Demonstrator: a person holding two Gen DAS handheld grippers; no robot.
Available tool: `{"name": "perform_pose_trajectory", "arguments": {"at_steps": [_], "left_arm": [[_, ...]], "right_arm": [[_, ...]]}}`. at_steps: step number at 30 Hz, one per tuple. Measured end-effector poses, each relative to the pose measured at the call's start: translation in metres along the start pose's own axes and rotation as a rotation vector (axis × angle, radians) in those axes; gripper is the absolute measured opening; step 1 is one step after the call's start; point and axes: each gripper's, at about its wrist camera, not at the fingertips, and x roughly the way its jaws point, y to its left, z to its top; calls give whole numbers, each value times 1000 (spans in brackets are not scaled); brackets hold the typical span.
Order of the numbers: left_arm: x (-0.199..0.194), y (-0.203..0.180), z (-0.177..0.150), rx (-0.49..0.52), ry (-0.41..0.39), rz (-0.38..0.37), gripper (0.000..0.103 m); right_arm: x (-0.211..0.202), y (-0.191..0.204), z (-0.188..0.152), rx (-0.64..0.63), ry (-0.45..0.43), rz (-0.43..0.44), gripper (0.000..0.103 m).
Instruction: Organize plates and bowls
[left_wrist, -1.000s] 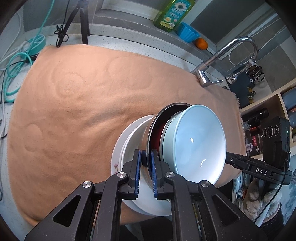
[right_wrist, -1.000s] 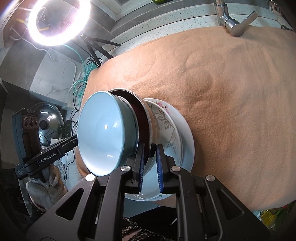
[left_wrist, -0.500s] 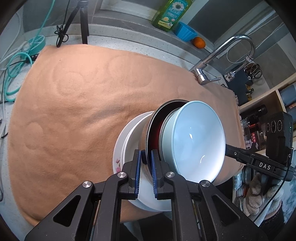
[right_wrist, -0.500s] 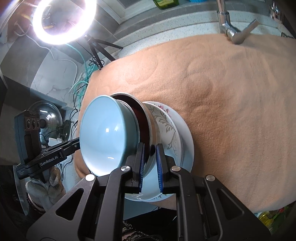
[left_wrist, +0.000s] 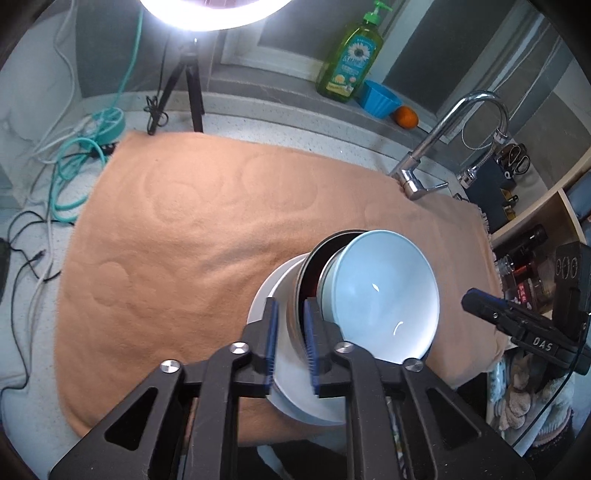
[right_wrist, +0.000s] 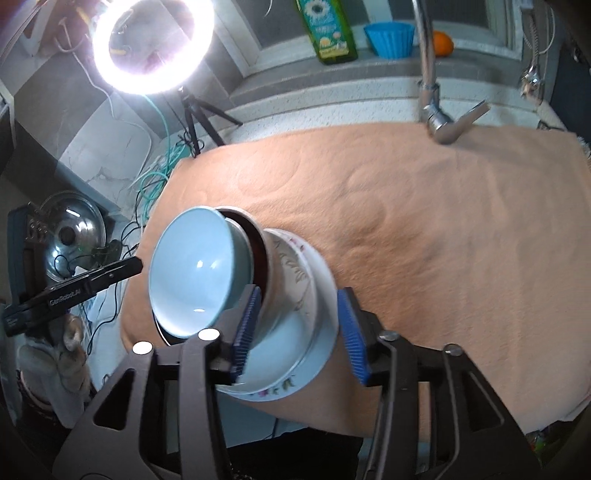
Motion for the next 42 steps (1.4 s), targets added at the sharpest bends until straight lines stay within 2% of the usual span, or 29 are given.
{"name": "perform_pose_trajectory", "arguments": {"at_steps": [1,3,9,12,18,20,22,27,30,42], "left_arm": [[-2,-4,-3,5,-12,17,27],[-5,-9,-10,-4,-29,36,32],[-14,-23,-32,-54,-69,61,36],[-17,-37,-42,-36,-90,104,51],[-23,-56,-58,-4,-107,145,52],[-26,-59,-62,1,-115,149,52],[-30,-62,-66,10,-127,160,56],[-37,-62,-73,32,-150,169,58],[-42,-59,-74,25,-159,167,59],[-48,-48,-69,15,-178,177,61]], "right_arm": [[-4,-1,-1,-6,-15,-2,59],[-13,-4,-3,-21,-45,-20,62],[-31,-8,-15,-54,-104,-50,74],[-37,-8,-21,-67,-125,-63,82],[-46,-1,-34,-98,-146,-113,86],[-49,5,-38,-120,-158,-131,90],[-52,10,-43,-133,-173,-140,90],[-63,30,-52,-175,-236,-188,91],[-68,36,-57,-152,-265,-174,96],[-69,50,-59,-140,-290,-197,97]]}}
